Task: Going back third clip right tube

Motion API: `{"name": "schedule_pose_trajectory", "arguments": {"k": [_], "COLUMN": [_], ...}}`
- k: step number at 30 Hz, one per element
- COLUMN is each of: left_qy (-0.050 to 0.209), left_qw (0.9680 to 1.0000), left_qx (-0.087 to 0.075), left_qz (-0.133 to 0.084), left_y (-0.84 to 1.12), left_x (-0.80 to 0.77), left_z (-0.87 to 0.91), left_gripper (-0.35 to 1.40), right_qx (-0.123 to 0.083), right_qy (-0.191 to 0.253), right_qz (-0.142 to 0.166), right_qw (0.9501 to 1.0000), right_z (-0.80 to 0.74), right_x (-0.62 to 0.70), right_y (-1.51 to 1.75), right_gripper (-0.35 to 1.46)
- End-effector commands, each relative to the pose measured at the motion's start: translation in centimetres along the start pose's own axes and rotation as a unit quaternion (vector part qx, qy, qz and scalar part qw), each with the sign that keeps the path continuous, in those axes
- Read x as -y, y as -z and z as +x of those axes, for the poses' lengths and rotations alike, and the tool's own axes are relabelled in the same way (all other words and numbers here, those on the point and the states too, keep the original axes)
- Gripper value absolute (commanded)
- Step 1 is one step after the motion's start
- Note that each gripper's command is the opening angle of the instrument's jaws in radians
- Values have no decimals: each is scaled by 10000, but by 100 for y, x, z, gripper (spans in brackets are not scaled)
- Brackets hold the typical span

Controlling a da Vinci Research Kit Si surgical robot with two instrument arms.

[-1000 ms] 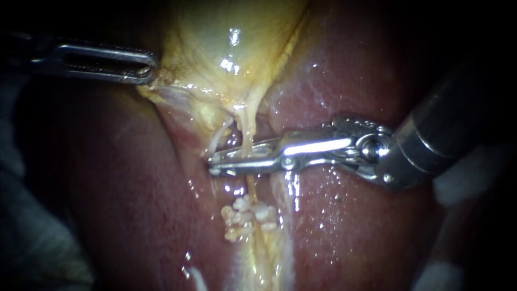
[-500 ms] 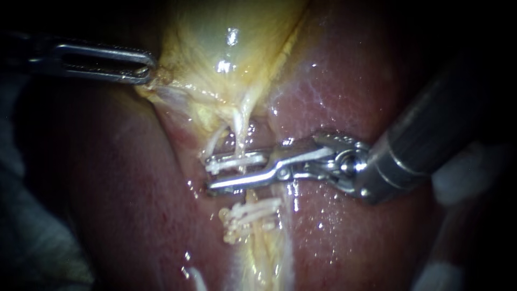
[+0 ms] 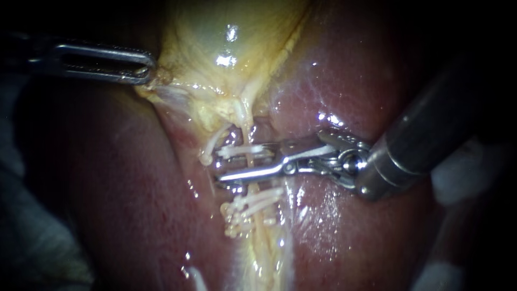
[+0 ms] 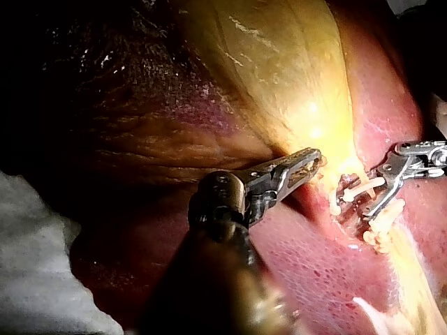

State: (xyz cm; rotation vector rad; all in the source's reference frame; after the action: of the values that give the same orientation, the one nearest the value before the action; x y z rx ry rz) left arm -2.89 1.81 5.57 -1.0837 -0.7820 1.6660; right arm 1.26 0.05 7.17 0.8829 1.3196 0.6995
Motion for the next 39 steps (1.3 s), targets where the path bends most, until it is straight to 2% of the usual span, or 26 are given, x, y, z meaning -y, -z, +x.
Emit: {"name": "schedule_pose_trajectory", "arguments": {"k": [1, 4, 6, 9, 12, 14, 19, 23, 24, 28, 34, 37, 39], "left_qy": [0, 1, 2, 7, 12, 13, 13, 13, 13, 13, 9, 1, -6], "left_qw": [10000, 10000, 10000, 10000, 10000, 10000, 10000, 10000, 10000, 10000, 10000, 10000, 10000], "left_qx": [2, 3, 5, 10, 14, 16, 17, 17, 17, 17, 10, -5, -17], "left_qz": [-1, -2, -5, -11, -16, -19, -20, -20, -20, -20, -11, 7, 22], "left_y": [0, 1, 1, 4, 6, 7, 7, 7, 7, 7, 2, -6, -14], "left_x": [0, 0, 0, 0, 1, 2, 4, 4, 4, 5, 7, 11, 15], "left_z": [0, 1, 1, 3, 5, 5, 6, 6, 6, 6, 6, 5, 4], "left_gripper": [-35, -35, -35, -35, -35, -35, -35, -35, -35, -35, -35, -35, -35], "right_qx": [13, 140, 339, 758, 1047, 1133, 1172, 1446, 1536, 1674, 1695, 1798, 1884], "right_qy": [110, 372, 619, 1094, 1345, 1490, 1826, 2254, 2405, 2638, 2806, 2963, 2985], "right_qz": [-3, -49, -127, -239, -349, -432, -555, -725, -759, -805, -727, -697, -714], "right_qw": [9999, 9992, 9974, 9908, 9848, 9814, 9746, 9607, 9554, 9465, 9419, 9354, 9329], "right_z": [4, 15, 23, 35, 45, 48, 52, 55, 56, 61, 68, 69, 71], "right_x": [3, 10, 16, 29, 43, 52, 69, 82, 86, 99, 118, 125, 128], "right_y": [4, 16, 25, 41, 60, 71, 91, 97, 98, 102, 108, 111, 113], "right_gripper": [45, 45, 44, 44, 44, 44, 44, 45, 45, 46, 46, 46, 46]}}
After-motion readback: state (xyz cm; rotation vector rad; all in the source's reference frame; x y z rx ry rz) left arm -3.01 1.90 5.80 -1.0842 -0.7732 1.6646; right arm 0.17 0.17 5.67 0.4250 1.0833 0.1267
